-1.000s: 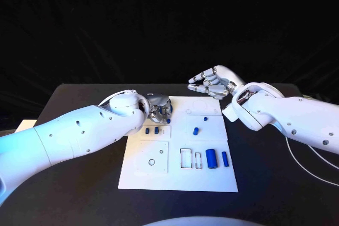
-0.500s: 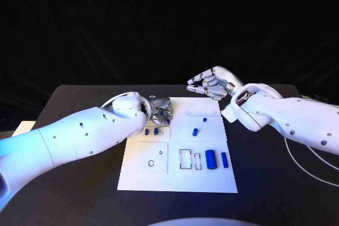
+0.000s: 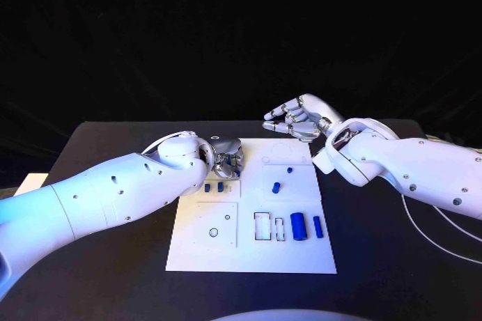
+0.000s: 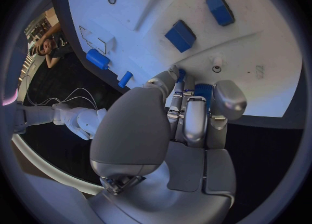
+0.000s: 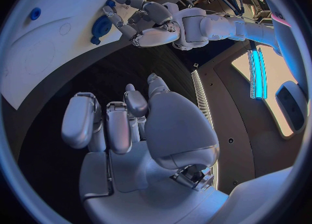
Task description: Assemble the parts on the task board
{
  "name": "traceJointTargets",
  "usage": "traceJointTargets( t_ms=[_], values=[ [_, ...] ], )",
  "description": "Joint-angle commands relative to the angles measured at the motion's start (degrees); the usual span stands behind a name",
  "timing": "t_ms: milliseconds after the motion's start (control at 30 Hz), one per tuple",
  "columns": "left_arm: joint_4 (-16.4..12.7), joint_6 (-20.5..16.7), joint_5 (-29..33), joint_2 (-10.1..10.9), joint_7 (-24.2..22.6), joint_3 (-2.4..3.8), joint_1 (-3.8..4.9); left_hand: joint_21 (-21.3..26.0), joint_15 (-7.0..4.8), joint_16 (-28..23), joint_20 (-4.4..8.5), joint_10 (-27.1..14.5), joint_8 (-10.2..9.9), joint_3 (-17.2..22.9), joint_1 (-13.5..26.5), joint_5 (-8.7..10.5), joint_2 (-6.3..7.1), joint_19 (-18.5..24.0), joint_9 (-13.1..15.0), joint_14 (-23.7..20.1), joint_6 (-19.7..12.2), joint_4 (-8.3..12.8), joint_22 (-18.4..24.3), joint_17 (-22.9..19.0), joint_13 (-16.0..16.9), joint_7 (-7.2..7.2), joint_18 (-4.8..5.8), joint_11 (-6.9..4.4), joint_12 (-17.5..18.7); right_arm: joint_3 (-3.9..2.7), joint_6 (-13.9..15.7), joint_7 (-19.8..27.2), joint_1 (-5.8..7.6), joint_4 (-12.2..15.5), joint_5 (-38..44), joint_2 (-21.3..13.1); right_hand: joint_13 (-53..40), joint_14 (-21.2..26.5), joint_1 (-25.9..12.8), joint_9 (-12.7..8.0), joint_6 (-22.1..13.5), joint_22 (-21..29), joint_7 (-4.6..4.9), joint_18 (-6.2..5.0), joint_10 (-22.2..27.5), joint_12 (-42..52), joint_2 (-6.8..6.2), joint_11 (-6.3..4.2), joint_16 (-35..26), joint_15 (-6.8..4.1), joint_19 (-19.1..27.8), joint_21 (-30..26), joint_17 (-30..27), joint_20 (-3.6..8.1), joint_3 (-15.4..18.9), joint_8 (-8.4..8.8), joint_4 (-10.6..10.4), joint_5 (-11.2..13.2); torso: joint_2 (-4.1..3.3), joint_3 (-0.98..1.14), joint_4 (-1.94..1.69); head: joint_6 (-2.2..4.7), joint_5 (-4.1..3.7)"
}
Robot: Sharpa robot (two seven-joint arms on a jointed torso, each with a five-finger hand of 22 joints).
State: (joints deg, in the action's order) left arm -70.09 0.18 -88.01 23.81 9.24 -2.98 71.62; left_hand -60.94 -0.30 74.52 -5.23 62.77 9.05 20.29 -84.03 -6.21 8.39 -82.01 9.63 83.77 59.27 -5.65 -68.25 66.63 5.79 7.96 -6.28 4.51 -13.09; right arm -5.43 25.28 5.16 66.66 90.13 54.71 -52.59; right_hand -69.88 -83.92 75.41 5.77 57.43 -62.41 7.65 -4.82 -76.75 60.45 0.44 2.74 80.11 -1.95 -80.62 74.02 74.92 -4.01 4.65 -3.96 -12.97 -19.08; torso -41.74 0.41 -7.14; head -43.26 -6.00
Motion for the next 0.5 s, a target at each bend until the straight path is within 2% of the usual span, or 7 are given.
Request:
traceJointTargets(
  t_ms=[33,200,367,500],
  values=[
    [0.34,1.61,0.07,-0.28,0.28,-0.03,-0.07,-0.50,-0.08,0.31,0.00,0.64,-0.32,0.88,-0.20,-0.34,-0.64,-0.33,-0.11,1.50,0.35,0.21,-0.40,-0.15,-0.14,0.38,0.53,0.11,0.36,-0.01,-0.39,0.50,-0.02,0.11,0.04,0.09,0.06,-3.51,0.03,0.10,-0.02,-0.07,0.12,-0.44,0.54,-0.22,0.50,-0.02,-0.19,0.20,0.36,-0.15,3.74,-0.02,0.19,0.08,0.04,-0.26,0.02,0.00,0.06,-0.24,-0.11],
    [1.22,1.66,0.63,-0.73,0.22,-0.05,-0.39,-1.99,-0.12,0.55,0.02,2.21,-0.32,3.84,-1.97,-0.16,-1.57,-0.57,-0.20,1.58,1.47,1.83,-1.72,-0.26,-0.19,0.84,0.76,0.13,0.45,-0.01,-0.33,0.56,-0.02,0.47,0.83,0.11,0.08,-3.52,0.34,0.09,-0.07,-0.05,0.14,-0.45,0.54,-0.20,1.01,-0.01,-0.23,0.20,0.36,-0.17,3.72,-0.03,0.04,0.09,0.06,-0.43,0.00,-0.02,0.05,-0.43,-0.09],
    [1.92,1.13,0.49,-1.13,0.51,-0.06,-0.96,-2.91,0.14,0.65,-0.13,2.41,-1.13,5.52,-1.80,-0.09,-0.55,-0.66,-0.60,1.62,1.19,2.89,-2.60,-0.55,-0.49,1.24,0.94,0.49,1.54,-0.01,-0.55,0.51,-0.02,0.78,1.42,0.19,0.09,-3.51,0.36,0.09,-0.07,-0.04,0.15,-0.45,0.55,-0.21,1.04,-0.01,-0.24,0.20,0.37,-0.18,3.71,-0.03,0.03,0.09,0.05,-0.44,0.04,-0.01,0.04,-0.57,-0.20],
    [2.03,0.46,0.47,-1.17,0.43,-0.06,-1.22,-3.31,0.21,0.72,-0.20,2.71,-1.43,6.29,-1.28,-0.10,-0.24,-0.69,-0.76,1.65,1.29,3.12,-3.00,-0.69,-0.61,1.31,0.99,0.51,2.06,-0.01,-0.62,0.46,-0.02,0.66,1.54,0.14,0.09,-3.51,0.36,0.09,-0.07,-0.04,0.15,-0.45,0.55,-0.21,1.04,-0.01,-0.24,0.20,0.37,-0.18,3.71,-0.03,0.03,0.09,0.05,-0.44,-0.02,-0.09,-0.02,-0.56,-0.20]
  ],
)
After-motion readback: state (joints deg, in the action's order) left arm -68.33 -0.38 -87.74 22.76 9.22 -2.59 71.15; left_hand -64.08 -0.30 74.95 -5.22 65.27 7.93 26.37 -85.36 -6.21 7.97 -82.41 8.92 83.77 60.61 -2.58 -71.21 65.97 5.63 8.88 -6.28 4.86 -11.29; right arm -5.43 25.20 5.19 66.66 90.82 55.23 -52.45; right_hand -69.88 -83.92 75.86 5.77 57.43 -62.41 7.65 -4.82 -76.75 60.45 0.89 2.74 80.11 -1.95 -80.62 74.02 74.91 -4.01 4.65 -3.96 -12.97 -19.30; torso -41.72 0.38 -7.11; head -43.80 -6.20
